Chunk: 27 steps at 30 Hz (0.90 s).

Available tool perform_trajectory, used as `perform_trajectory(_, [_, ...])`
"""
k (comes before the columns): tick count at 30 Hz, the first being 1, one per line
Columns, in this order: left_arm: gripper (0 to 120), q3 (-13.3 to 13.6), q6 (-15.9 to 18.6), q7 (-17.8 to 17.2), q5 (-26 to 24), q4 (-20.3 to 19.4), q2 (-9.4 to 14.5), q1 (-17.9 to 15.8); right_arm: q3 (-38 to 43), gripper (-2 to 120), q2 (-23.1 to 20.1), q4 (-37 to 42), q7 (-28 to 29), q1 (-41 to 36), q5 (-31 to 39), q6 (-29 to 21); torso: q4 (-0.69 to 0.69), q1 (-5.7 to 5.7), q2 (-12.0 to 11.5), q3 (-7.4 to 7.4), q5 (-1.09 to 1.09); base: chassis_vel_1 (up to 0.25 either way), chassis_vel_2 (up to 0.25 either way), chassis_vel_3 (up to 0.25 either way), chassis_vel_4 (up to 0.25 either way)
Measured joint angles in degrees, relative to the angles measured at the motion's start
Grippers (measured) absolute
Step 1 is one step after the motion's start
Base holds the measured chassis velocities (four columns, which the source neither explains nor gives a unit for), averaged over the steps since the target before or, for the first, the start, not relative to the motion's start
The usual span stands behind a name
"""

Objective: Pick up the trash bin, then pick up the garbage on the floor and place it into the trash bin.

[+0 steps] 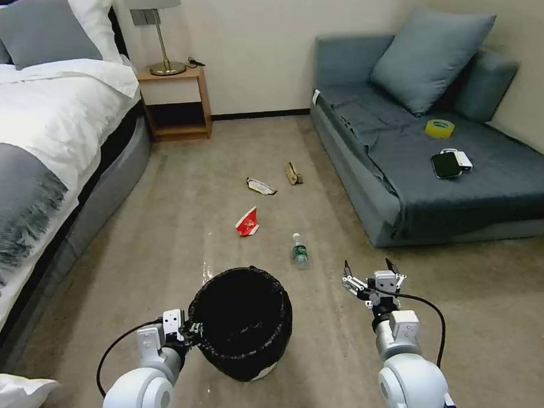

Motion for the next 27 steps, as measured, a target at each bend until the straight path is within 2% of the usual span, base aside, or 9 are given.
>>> perform_trajectory(1, [6,0.0,0.0,0.4,-0.2,0.0,0.0,0.0,0.0,100,0.1,0.0,0.0,0.0,0.0,0.1,-0.01,0.0,0.0,0.0,-0.01,0.0,0.0,0.0,0.0])
perform_trajectory(11, [6,-0.8,-1.8,1.9,0.0,-0.4,-0.2,1.1,0.1,100,1.0,-0.1,0.1,-0.2,-0.5,0.5,-0.01,0.0,0.0,0.0,-0.02,0.0,0.0,0.0,0.0])
perform_trajectory(15, [6,-2.3,-2.9,2.7,0.4,-2.2,-0.2,1.8,0.1,100,1.5,-0.1,0.2,-0.3,-0.8,0.7,0.0,0.0,0.0,0.0,0.0,0.0,0.0,0.0,0.0])
perform_trajectory(18, [5,-4.5,-4.2,3.5,0.8,-5.1,0.2,2.8,0.1,100,1.9,0.4,0.2,-0.5,-1.1,1.0,0.0,0.0,0.0,0.0,0.0,0.0,0.0,0.0,0.0])
perform_trajectory(23, [5,-5.6,-4.7,3.5,0.5,-7.4,0.3,3.2,0.2,100,1.9,1.4,0.0,-0.8,-1.1,1.1,0.01,0.0,0.0,0.0,0.01,0.0,0.0,0.0,0.0])
perform_trajectory(27, [5,-6.4,-6.3,3.6,0.5,-9.5,0.3,3.2,1.1,100,1.4,3.3,-0.5,-1.9,-1.2,1.4,0.0,0.0,0.0,0.0,0.0,0.0,0.0,0.0,0.0])
